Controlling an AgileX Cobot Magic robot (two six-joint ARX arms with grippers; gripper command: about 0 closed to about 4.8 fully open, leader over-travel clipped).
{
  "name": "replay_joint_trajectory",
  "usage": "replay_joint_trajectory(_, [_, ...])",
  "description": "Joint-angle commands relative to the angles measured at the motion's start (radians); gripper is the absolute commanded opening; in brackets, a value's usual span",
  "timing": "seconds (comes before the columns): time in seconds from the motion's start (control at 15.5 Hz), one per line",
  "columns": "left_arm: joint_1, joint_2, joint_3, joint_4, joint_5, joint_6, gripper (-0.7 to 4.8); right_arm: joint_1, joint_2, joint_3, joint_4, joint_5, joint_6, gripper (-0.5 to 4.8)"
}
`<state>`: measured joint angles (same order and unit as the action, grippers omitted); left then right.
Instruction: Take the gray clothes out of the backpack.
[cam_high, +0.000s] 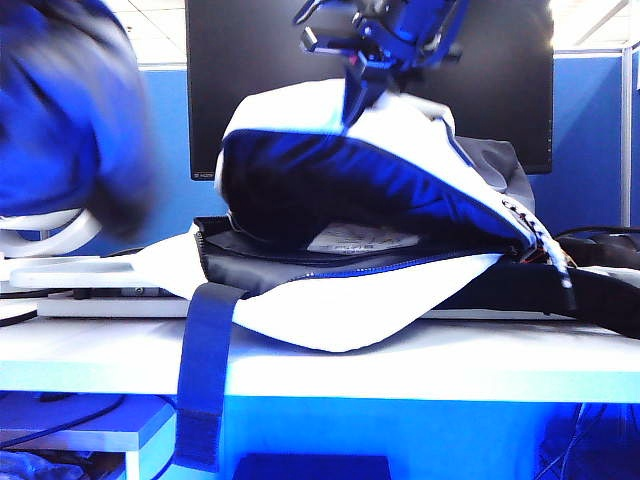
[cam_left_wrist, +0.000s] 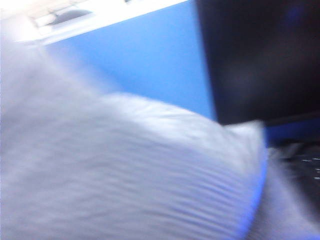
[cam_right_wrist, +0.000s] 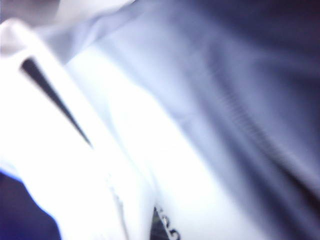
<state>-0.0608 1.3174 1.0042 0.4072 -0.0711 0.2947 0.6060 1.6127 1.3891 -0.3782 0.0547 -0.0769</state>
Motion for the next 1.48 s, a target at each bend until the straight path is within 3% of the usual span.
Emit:
replay_joint_trajectory(0.06, [-0.016, 0.159, 0.095, 0.060, 0.070, -0.068, -0.05, 0.027, -0.007, 0.006, -0.110, -0.082, 0.006, 2.41])
replay_joint_trajectory(0.13, [-0.018, 0.219, 0.102, 0.091, 0.084, -0.111, -0.05, 0.034, -0.009, 0.008, -0.131, -0.084, 0.011, 3.12])
replay_joint_trajectory(0.26, [-0.018, 0.316, 0.102, 0.112, 0.124, -0.177, -0.05, 0.046, -0.021, 0.009, -0.136, -0.080, 0.019, 3.15])
replay_joint_trajectory(0.45, [-0.023, 0.444, 0.102, 0.178, 0.148, -0.200, 0.00, 0.056, -0.078, 0.011, -0.129, -0.080, 0.024, 3.17])
replay_joint_trajectory(0.52, [-0.023, 0.480, 0.102, 0.187, 0.151, -0.198, 0.70, 0.056, -0.107, 0.011, -0.127, -0.080, 0.025, 3.17])
replay_joint_trajectory(0.64, [-0.022, 0.515, 0.102, 0.201, 0.165, -0.198, 3.17, 0.055, -0.179, 0.011, -0.126, -0.080, 0.032, 3.16])
replay_joint_trajectory(0.71, [-0.022, 0.517, 0.102, 0.205, 0.164, -0.198, 4.16, 0.056, -0.222, 0.011, -0.127, -0.080, 0.032, 3.16])
replay_joint_trajectory(0.77, [-0.021, 0.516, 0.102, 0.232, 0.161, -0.198, 4.79, 0.056, -0.272, 0.011, -0.127, -0.080, 0.032, 3.16])
replay_joint_trajectory(0.97, [-0.021, 0.474, 0.101, 0.245, 0.185, -0.237, 4.79, 0.055, -0.441, 0.011, -0.127, -0.075, 0.033, 3.15])
replay_joint_trajectory(1.16, [-0.021, 0.361, 0.101, 0.158, 0.412, -0.317, 4.79, 0.054, -0.559, 0.011, -0.150, 0.011, 0.032, 3.15])
replay_joint_trajectory(1.35, [-0.021, 0.244, 0.101, -0.102, 0.521, -0.306, 4.79, 0.053, -0.605, 0.011, -0.182, 0.034, 0.031, 3.15])
replay_joint_trajectory(1.48, [-0.015, 0.192, 0.101, -0.314, 0.525, -0.267, 4.79, 0.053, -0.611, 0.011, -0.200, 0.037, 0.031, 3.15])
